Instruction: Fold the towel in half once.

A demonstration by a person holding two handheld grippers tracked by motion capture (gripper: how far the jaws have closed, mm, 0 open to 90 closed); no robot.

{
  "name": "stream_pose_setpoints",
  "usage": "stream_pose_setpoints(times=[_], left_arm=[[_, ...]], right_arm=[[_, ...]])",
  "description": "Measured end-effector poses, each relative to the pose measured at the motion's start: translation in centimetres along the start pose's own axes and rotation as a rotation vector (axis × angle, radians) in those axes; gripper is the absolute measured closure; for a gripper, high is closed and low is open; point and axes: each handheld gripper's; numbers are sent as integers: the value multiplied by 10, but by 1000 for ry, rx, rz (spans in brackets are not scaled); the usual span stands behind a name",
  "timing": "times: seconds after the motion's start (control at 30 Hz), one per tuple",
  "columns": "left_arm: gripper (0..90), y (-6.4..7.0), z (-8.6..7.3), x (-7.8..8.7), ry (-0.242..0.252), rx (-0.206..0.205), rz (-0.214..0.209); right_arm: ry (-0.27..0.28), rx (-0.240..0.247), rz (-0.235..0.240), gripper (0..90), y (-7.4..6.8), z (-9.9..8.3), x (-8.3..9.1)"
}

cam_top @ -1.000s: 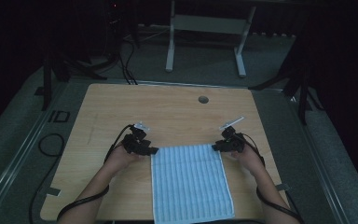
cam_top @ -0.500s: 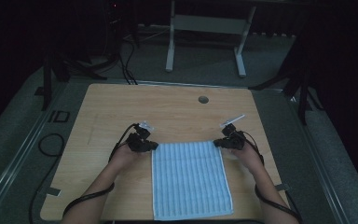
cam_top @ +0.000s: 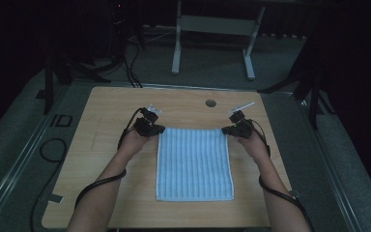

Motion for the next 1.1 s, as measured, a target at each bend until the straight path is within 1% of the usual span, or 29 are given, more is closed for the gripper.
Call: stream_pose_setpoints(times=[0.03, 0.1, 0.13, 0.17, 0.2, 0.23, 0.27, 0.3, 0.33, 0.37, 0.4, 0.43, 0.47, 0.5, 0.53, 0.57, 0.6, 0.67, 0.7, 0.73, 0.8, 0.83, 0.9, 0.93, 0.97, 1.0, 1.03, 1.07, 1.1], left_arm=[[866, 1, 1, 3, 6, -1, -15], [866, 4, -1, 9, 23, -10, -24], [866, 4, -1, 9, 23, -10, -24], [866, 7, -6, 16, 36, -3, -43], [866, 7, -6, 16, 36, -3, -43], [866, 12, -12, 24, 43, -14, -68], [866, 12, -12, 24, 43, -14, -68], [866, 18, -19, 34, 51, -18, -81], [866, 18, -19, 34, 51, -18, -81], [866, 18, -19, 34, 51, -18, -81], [866, 29, -29, 49, 78, -41, -118], [866, 34, -32, 53, 82, -52, -131], [866, 39, -35, 58, 92, -61, -136], [865, 43, -38, 63, 100, -64, -150], [865, 43, -38, 63, 100, -64, -150], [865, 43, -38, 63, 100, -64, -150], [865, 53, -48, 72, 104, -80, -166], [865, 60, -55, 78, 102, -92, -176], [865, 60, -55, 78, 102, -92, -176], [865, 67, -64, 82, 106, -89, -191], [865, 76, -73, 86, 108, -104, -202], [865, 80, -77, 88, 104, -111, -220], [864, 88, -86, 92, 103, -125, -224], [864, 91, -90, 93, 100, -128, -236], [864, 94, -94, 95, 98, -135, -239], [864, 97, -98, 96, 100, -134, -235], [863, 99, -101, 97, 97, -137, -243], [863, 100, -105, 97, 94, -132, -257], [861, 102, -108, 97, 86, -127, -262]], right_arm=[[10, 2, 4, 873, -1, 1, 2], [27, 7, 5, 873, -3, -1, 7], [27, 7, 5, 873, -3, -1, 7], [38, 13, 4, 873, -6, -5, 12], [38, 13, 4, 873, -6, -5, 12], [51, 23, 7, 873, -10, -13, 18], [51, 23, 7, 873, -10, -13, 18], [66, 31, 18, 873, -14, -21, 26], [66, 31, 18, 873, -14, -21, 26], [73, 36, 24, 873, -15, -26, 30], [93, 46, 39, 873, -21, -36, 40], [106, 51, 42, 873, -24, -41, 45], [116, 58, 45, 873, -28, -46, 50], [128, 63, 50, 873, -31, -51, 55], [128, 63, 50, 873, -31, -51, 55], [136, 71, 56, 873, -34, -57, 59], [152, 85, 68, 872, -42, -68, 68], [164, 95, 80, 872, -50, -79, 74], [164, 95, 80, 872, -50, -79, 74], [171, 98, 96, 872, -59, -93, 81], [173, 112, 95, 871, -66, -103, 86], [177, 102, 108, 871, -69, -109, 89], [181, 108, 108, 871, -76, -119, 94], [183, 101, 119, 871, -78, -124, 96], [187, 99, 129, 871, -81, -129, 99], [187, 105, 131, 871, -84, -133, 101], [188, 104, 135, 870, -87, -138, 103], [190, 104, 141, 870, -90, -142, 105], [187, 107, 139, 869, -93, -146, 106]])
Point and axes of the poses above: each handheld gripper's, and its own axes: x roughly backward along the jaws, z roughly out of its top, y roughly to its right, and after that the axes turned 3 degrees about -x, right-handed
